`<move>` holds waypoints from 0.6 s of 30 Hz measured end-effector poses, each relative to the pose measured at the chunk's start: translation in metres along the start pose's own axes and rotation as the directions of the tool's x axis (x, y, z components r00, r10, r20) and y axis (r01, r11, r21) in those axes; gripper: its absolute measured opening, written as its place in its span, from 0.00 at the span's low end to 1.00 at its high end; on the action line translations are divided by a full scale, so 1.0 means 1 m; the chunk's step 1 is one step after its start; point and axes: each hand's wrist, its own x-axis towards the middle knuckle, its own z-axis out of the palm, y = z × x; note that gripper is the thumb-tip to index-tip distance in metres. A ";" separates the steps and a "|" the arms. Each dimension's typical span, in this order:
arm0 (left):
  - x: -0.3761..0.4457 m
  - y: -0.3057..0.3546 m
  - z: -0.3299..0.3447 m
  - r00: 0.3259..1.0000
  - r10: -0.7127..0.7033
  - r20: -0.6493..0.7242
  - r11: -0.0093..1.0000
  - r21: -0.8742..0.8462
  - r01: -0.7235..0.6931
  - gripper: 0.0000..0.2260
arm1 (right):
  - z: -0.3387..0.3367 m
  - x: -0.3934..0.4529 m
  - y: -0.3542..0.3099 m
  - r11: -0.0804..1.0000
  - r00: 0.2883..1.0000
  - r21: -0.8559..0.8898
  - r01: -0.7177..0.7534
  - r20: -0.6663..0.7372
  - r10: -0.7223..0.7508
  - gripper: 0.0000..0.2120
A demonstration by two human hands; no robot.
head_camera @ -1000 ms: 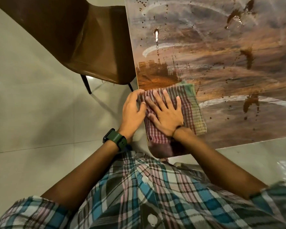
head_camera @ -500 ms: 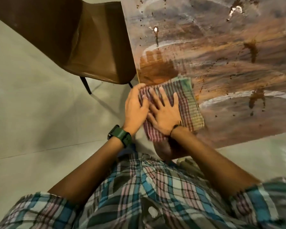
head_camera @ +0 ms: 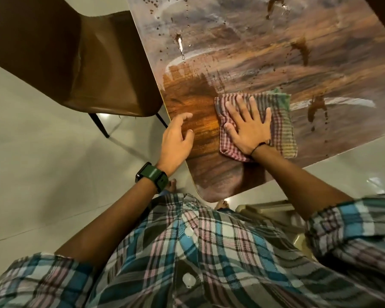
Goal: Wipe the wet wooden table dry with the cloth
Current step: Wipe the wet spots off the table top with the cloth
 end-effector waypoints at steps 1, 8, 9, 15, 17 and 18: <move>-0.003 -0.002 -0.001 1.000 -0.003 -0.008 1.000 0.001 0.003 0.16 | 0.000 0.000 -0.003 1.000 1.000 0.001 -0.031 -0.003 0.031 0.30; -0.014 0.002 0.003 1.000 0.011 -0.016 0.999 -0.030 -0.012 0.16 | 0.021 -0.084 -0.103 0.944 0.948 -0.088 0.319 0.030 -0.318 0.34; -0.015 0.003 0.005 1.000 0.011 -0.014 1.000 -0.019 -0.011 0.16 | 0.022 -0.090 -0.105 0.921 0.925 -0.087 0.381 0.043 -0.378 0.32; -0.020 0.006 0.008 1.000 -0.009 0.002 1.000 -0.026 0.009 0.16 | 0.006 -0.103 -0.040 0.832 0.840 -0.115 0.542 0.044 -0.541 0.29; -0.024 0.005 0.009 0.999 -0.036 0.003 0.998 -0.057 0.036 0.15 | -0.001 -0.099 -0.004 0.862 0.874 -0.140 0.486 0.057 -0.483 0.30; -0.026 0.005 0.009 0.999 -0.048 0.002 0.997 -0.060 0.048 0.15 | -0.005 -0.095 0.016 0.880 0.891 -0.143 0.453 0.073 -0.447 0.30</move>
